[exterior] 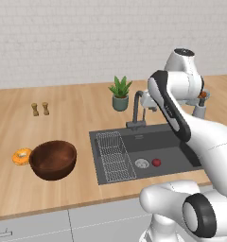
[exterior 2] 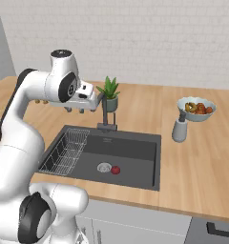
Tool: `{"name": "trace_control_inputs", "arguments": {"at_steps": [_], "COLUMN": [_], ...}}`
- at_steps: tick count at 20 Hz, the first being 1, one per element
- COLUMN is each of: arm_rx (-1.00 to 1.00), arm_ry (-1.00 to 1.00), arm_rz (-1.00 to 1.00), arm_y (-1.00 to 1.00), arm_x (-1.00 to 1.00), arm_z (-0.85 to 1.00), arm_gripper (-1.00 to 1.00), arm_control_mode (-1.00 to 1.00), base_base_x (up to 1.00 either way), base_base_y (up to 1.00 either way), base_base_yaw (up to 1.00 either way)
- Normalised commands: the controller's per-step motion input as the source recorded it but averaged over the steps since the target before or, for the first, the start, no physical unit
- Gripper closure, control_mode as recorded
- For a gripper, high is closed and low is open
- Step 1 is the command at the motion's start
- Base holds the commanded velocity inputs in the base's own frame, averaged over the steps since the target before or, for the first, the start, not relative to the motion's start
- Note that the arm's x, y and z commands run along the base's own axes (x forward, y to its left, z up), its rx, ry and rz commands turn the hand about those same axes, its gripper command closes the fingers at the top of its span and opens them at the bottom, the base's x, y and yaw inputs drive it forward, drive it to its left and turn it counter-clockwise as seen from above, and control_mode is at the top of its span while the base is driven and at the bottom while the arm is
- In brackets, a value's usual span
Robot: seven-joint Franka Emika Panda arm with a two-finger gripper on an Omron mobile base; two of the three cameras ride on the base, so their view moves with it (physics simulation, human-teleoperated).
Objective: Pick the tomato from the sink and place it in the bowl. Then pick the bowl and place it in the microwave. Then close the microwave door and press the start button.
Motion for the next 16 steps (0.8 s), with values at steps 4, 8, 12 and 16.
{"name": "trace_control_inputs", "arguments": {"at_steps": [4, 8, 12, 16], "arm_rx": [0.01, -0.02, 0.00, 0.00], "arm_ry": [0.00, 0.05, 0.00, 0.00], "arm_rz": [0.01, -0.03, -0.02, 0.06], "arm_y": [-0.17, -0.70, -0.86, -0.76], "arm_x": [-0.04, -0.29, 0.00, 0.22], "arm_z": [-0.09, -0.65, -0.97, -1.00], "arm_gripper": [-1.00, -1.00, -1.00, -1.00], "arm_control_mode": [-1.00, -1.00, -1.00, -1.00], "base_base_x": [0.00, 0.00, 0.00, 0.00], "base_base_y": [0.00, 0.00, 0.00, 0.00], "base_base_yaw": [0.00, 0.00, 0.00, 0.00]}}
